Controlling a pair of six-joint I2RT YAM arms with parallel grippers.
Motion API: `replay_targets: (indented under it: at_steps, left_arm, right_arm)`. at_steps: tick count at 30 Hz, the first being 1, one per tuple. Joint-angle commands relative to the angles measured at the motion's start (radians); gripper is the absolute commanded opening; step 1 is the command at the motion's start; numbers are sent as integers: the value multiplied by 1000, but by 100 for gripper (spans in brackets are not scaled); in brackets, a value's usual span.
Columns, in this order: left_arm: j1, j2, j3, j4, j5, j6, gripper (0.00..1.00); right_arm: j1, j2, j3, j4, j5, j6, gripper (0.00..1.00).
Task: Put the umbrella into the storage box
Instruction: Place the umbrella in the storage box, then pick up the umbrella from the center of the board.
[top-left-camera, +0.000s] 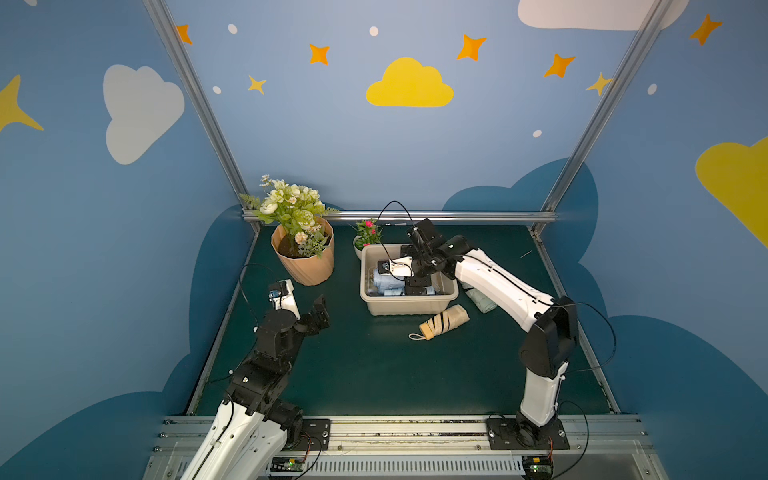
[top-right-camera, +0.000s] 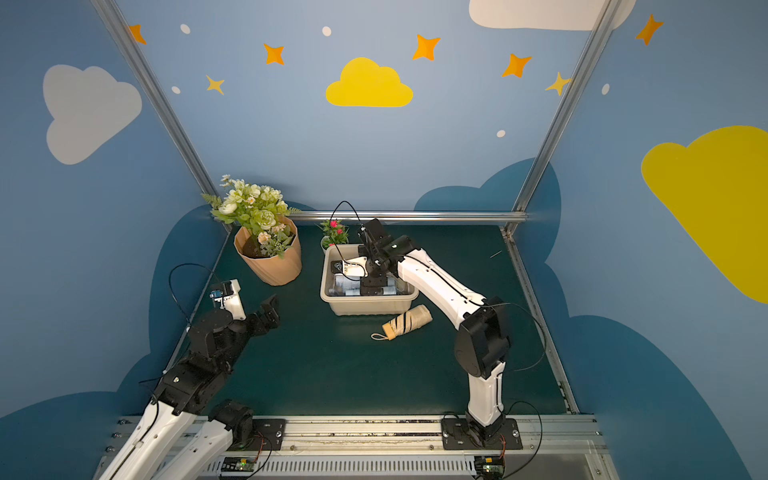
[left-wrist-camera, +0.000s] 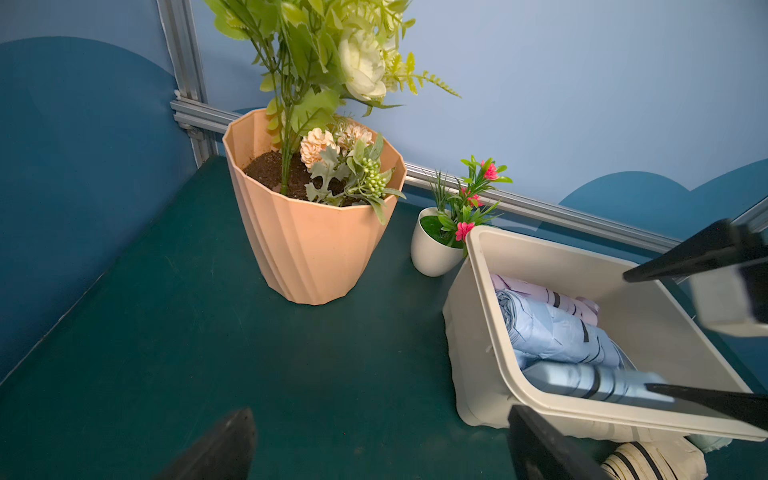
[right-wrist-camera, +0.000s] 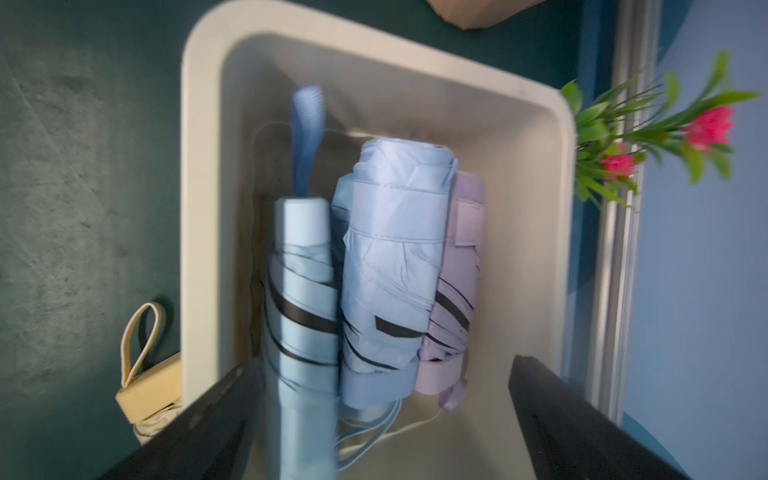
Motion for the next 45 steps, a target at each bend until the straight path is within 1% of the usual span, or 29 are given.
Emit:
replay_targets:
  at_steps: [1,4,6,8,11,13,16,20,23,26,28,31,33,37,42,45]
  left_arm:
    - [6,15,41,47,32,24,100]
    - [6,31,50,53,39,21,100]
    - [6,43,57,53,38,13,100]
    - [6,52,60,56,40,3,100]
    - [7,66,61,62,49,-9,100]
    - [8,75,63,62,54,-13,100]
    - [9,83,68,65,60,-22,100]
    - [9,84,64,64,66,-25,100]
    - [13,83,57,68,64,-34,100]
    - [13,92,55,83,74,-28,100]
    - [13,106,62,88,82,-9,100]
    - [16,127,79,87,83,3,100]
    - [17,133,81,89,83,-3,100]
    - [19,132,72,91,85,-30,100]
    - [19,117,64,74,78,-49,100]
    - [18,112,61,72,72,-54,100]
  right_arm:
    - [-23,-135,-19,26,-66,135,98]
    - [-79,-246,-103,140,-104,333,98]
    - [-141,-302,-153,207,-86,512,98]
    - [-199,-341,-196,237,-37,650,95]
    - [-268,-384,-254,240,48,759,95]
    - [-311,-409,-285,233,91,804,97]
    - [-405,-447,-343,224,82,871,98]
    - [-565,-466,-431,223,54,980,98]
    - [-642,-428,-461,173,14,990,98]
    - [-648,-328,-425,71,48,936,98]
    - [-647,-248,-366,-18,33,902,98]
    - [-640,-111,-234,-191,-2,833,98]
    - [-624,-33,-192,-253,-24,798,98]
    - [-576,73,-162,-270,13,748,98]
    - [-564,143,-139,-258,9,743,98]
    - [-561,187,-121,-260,52,742,98]
